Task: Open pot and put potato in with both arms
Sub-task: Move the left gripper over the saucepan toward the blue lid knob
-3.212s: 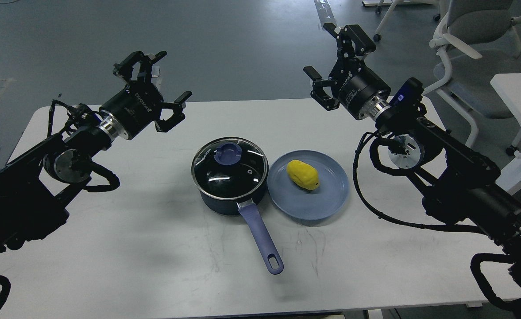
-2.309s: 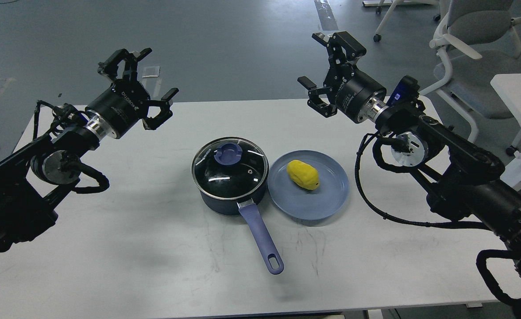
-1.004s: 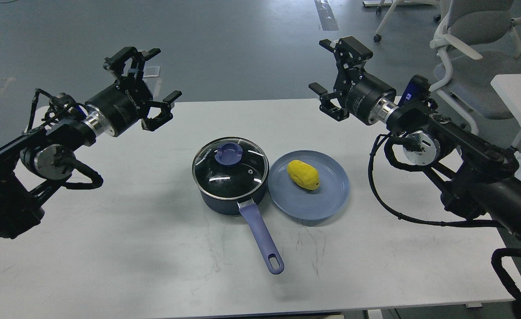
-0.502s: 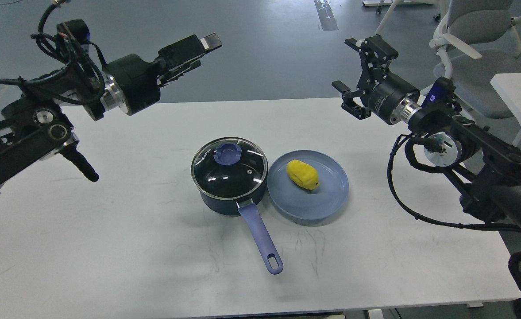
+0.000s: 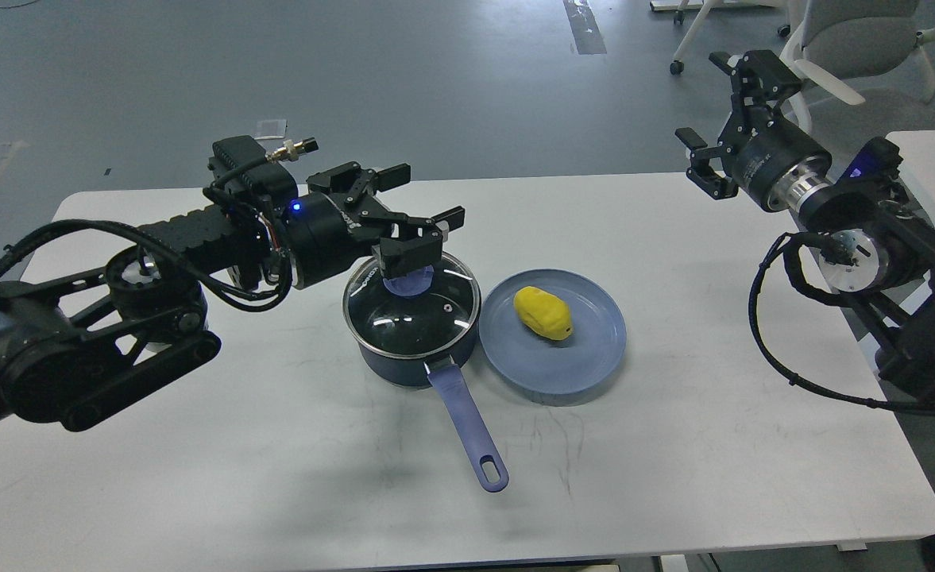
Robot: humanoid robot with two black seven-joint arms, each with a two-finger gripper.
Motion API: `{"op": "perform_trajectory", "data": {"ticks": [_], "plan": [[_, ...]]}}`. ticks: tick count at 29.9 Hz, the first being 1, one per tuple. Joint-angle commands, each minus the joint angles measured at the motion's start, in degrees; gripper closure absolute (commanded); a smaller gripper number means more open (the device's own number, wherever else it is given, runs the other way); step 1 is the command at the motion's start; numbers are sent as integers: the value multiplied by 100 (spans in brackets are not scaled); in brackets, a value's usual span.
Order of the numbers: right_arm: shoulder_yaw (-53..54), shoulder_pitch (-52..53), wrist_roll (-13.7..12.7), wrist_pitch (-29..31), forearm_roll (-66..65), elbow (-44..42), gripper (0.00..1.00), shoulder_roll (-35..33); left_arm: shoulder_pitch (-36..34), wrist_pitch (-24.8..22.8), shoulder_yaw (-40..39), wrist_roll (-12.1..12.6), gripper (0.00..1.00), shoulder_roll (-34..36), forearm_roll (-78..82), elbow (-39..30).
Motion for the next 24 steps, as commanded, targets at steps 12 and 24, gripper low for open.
{"op": "perform_trajectory", "data": {"ticks": [12, 24], "plan": [[4, -47, -1, -110, 0, 17, 0, -126, 377, 644, 262, -500, 2, -509, 1191, 790], [40, -162, 8, -190, 0, 26, 0, -117, 482, 917, 359, -544, 2, -808, 1446, 1748]]}}
